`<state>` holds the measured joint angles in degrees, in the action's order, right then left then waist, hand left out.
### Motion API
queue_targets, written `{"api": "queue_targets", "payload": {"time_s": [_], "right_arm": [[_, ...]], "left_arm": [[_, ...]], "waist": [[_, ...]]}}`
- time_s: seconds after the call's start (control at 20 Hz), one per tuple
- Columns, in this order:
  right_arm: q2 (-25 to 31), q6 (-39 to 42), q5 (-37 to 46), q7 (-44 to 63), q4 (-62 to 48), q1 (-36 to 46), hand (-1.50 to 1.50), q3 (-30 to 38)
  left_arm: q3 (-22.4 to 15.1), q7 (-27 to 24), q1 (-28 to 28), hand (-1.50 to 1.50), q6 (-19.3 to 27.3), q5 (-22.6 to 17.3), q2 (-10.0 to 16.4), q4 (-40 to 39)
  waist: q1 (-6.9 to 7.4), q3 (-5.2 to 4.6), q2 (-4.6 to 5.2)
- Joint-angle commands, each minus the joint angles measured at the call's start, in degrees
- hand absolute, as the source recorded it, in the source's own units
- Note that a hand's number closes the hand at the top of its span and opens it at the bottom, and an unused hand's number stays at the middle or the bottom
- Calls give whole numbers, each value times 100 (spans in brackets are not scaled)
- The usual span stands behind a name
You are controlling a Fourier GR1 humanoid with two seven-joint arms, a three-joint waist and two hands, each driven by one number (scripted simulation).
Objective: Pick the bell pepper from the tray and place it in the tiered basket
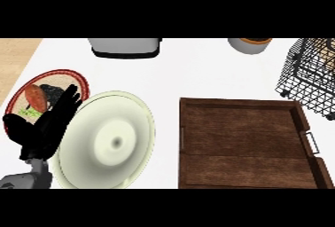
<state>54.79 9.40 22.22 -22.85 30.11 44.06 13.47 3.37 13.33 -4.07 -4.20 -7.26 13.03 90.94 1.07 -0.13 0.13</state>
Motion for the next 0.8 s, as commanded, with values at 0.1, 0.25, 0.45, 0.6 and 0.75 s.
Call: {"api": "queue_targets", "payload": {"time_s": [0.1,0.25,0.45,0.6,0.75], "right_arm": [[-238,-653,403,-424,-687,233,150,-68],[-394,-1023,501,-227,-863,559,150,-40],[-492,-1510,566,-438,-1029,632,150,52],[-685,-1608,164,-467,-1201,797,150,472],[-818,-1784,240,-607,-1367,809,-150,454]], "left_arm": [[-8,65,-205,0,42,95,-55,-19],[-42,-6,-189,0,68,154,-119,-110],[7,-224,147,0,-131,53,-70,-35],[32,-103,-166,0,-132,21,-71,-230],[255,-73,-394,0,-180,-71,76,-420]], "waist": [[30,21,31],[80,22,48],[131,24,52],[109,25,65],[119,27,91]]}}
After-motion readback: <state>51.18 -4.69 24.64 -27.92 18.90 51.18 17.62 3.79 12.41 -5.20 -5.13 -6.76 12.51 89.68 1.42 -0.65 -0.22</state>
